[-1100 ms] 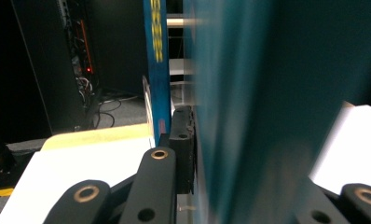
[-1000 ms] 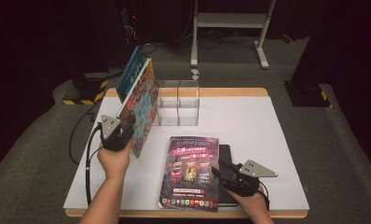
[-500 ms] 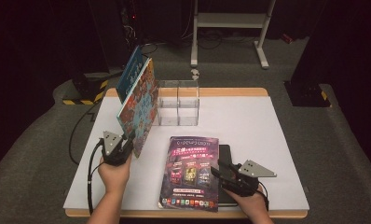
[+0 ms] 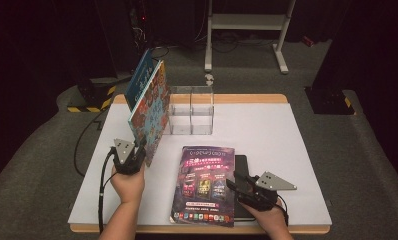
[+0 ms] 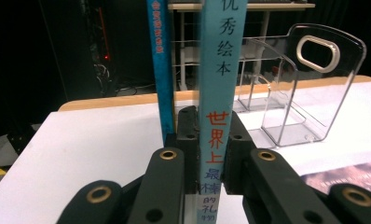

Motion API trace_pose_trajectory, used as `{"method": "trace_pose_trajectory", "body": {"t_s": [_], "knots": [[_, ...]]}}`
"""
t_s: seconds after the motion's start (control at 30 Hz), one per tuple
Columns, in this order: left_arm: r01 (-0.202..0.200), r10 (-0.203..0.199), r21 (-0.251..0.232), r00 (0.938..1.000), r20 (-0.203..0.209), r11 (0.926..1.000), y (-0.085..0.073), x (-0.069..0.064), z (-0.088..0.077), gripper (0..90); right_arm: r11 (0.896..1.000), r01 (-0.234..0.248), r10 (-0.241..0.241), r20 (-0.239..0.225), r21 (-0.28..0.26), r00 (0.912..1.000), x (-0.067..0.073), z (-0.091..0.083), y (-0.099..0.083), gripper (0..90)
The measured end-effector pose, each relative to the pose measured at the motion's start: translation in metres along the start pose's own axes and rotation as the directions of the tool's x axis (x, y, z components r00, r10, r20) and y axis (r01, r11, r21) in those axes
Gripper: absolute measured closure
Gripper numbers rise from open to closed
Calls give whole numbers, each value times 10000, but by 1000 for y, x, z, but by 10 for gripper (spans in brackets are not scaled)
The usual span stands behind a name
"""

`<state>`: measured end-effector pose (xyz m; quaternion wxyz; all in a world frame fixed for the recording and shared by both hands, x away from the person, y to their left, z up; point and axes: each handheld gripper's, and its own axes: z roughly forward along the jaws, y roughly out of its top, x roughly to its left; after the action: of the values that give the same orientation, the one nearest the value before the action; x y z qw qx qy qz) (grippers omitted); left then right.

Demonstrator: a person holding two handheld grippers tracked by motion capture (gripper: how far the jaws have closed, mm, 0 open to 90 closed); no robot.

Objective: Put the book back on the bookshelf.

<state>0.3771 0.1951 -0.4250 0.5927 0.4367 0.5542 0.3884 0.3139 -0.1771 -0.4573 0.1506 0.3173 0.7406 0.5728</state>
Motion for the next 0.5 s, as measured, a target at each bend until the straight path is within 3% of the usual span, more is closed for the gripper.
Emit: {"method": "trace_pose_trajectory", "body": {"t_s": [0.5], "knots": [[114,-115,-91,9998,-181,9999,1,2,9,809,10000,17,-17,-35,26,10000,0,0,0,549]]}}
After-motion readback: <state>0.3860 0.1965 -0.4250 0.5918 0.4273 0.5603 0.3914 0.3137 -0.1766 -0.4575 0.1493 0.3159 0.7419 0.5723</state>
